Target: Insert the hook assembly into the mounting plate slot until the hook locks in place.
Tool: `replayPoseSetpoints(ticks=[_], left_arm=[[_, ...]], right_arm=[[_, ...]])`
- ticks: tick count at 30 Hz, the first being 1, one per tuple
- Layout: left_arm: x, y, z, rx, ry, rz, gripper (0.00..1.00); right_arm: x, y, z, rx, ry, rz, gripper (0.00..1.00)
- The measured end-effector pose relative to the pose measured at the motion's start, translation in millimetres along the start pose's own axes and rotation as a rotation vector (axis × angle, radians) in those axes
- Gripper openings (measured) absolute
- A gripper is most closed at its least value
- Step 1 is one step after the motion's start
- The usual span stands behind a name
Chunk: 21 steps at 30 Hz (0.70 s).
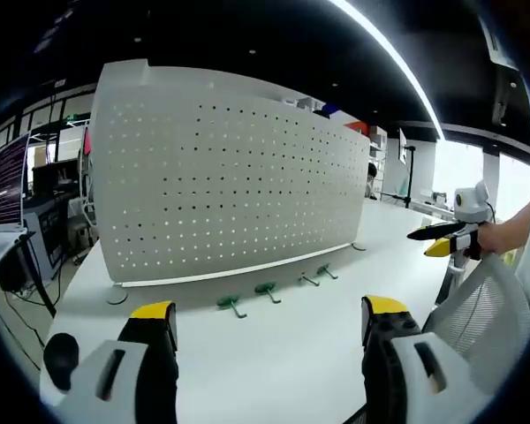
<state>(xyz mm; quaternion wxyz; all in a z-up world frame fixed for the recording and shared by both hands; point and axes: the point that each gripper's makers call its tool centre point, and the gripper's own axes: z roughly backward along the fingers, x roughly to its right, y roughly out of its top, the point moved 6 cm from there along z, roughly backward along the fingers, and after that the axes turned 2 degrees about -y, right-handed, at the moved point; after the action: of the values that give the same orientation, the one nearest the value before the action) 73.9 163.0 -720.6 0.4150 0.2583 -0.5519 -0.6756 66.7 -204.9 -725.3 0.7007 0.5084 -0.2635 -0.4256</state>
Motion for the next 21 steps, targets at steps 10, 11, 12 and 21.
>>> replayPoseSetpoints(ticks=[10, 11, 12, 21], left_arm=[[0.3, -1.0, -1.3, -0.002, -0.002, 0.000, 0.88], [0.3, -1.0, -1.3, -0.002, -0.003, 0.000, 0.88], [0.3, -1.1, -1.5, -0.002, -0.003, 0.001, 0.88], [0.7, -1.8, -2.2, -0.006, -0.004, 0.001, 0.88]], right_arm=[[-0.9, -0.2, -0.6, -0.006, 0.001, -0.003, 0.75], [-0.6, -0.2, -0.6, -0.006, 0.000, -0.001, 0.75], [-0.4, -0.2, -0.7, -0.005, 0.001, -0.001, 0.75], [-0.5, -0.4, -1.7, -0.008, 0.004, -0.003, 0.75]])
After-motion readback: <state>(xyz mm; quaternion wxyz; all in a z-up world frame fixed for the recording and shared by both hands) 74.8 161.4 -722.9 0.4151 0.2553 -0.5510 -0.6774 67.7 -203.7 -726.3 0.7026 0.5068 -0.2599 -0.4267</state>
